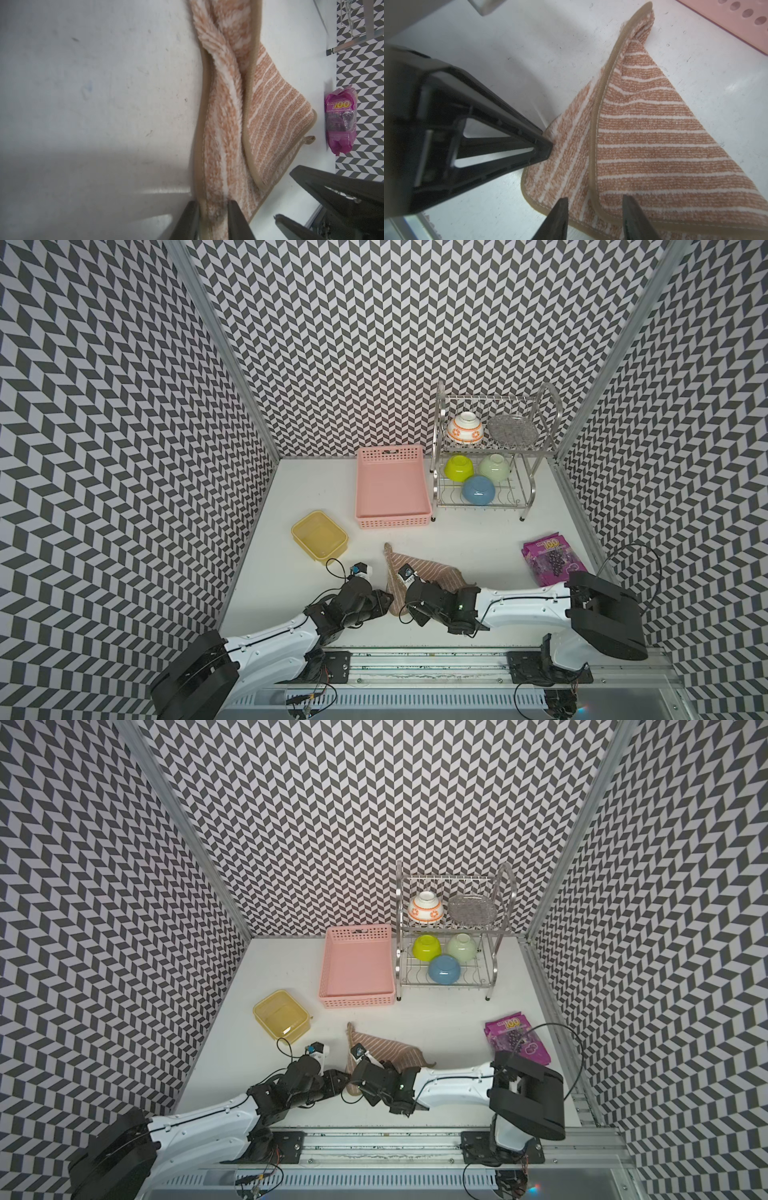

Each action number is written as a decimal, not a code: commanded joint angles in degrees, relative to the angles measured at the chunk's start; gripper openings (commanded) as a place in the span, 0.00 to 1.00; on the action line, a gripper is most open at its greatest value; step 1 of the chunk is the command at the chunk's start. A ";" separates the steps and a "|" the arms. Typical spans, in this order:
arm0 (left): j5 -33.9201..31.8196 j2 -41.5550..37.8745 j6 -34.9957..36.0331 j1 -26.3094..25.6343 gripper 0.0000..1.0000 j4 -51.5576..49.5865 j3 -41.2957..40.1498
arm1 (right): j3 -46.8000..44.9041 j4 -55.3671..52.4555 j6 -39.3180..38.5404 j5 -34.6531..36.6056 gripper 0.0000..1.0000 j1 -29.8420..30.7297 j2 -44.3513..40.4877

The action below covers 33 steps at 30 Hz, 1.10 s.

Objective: Fold the square dishcloth
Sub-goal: Flatten out the cleaning item at the center of the board.

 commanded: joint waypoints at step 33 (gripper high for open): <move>-3.09 4.35 3.07 -0.59 0.03 -2.65 4.10 | 7.74 -10.27 8.61 19.37 0.00 -2.60 -2.90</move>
